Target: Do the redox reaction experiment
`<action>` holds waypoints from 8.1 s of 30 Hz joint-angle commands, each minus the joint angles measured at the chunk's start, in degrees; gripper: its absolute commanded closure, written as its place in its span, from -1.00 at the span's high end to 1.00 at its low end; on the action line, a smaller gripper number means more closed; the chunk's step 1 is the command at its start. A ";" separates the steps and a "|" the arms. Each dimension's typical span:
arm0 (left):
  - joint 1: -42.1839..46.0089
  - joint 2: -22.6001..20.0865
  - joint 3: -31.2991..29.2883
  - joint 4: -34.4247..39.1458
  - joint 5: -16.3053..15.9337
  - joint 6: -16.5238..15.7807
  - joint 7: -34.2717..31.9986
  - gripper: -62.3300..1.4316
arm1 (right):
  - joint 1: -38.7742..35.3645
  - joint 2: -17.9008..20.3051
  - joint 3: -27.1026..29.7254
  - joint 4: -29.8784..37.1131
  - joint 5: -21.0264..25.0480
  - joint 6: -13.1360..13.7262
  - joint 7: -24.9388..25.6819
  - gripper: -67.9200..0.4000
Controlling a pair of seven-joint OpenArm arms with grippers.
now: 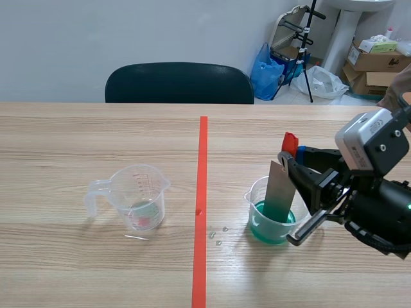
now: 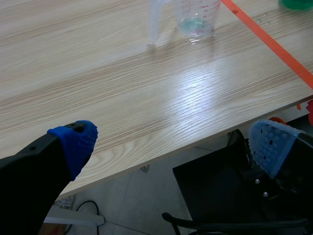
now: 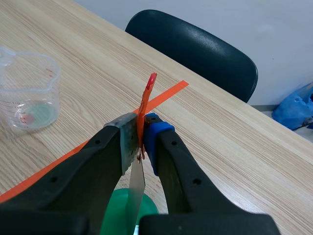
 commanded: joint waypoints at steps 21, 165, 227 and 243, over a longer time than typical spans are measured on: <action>0.07 0.31 -0.35 0.66 -0.31 0.28 -0.98 1.00 | 0.50 0.00 0.46 0.24 -0.02 -0.20 -0.46 -0.95; 0.07 0.28 -0.35 0.66 -0.33 0.26 -0.98 1.00 | -12.17 0.50 13.22 23.15 0.00 0.37 -6.75 -0.95; 0.07 0.28 -0.35 0.66 -0.31 0.26 -0.96 1.00 | -16.63 0.46 19.58 35.80 1.75 0.94 -15.87 -0.95; 0.07 0.28 -0.35 0.66 -0.31 0.26 -0.96 1.00 | -16.61 0.46 19.58 35.80 1.73 0.94 -15.87 -0.95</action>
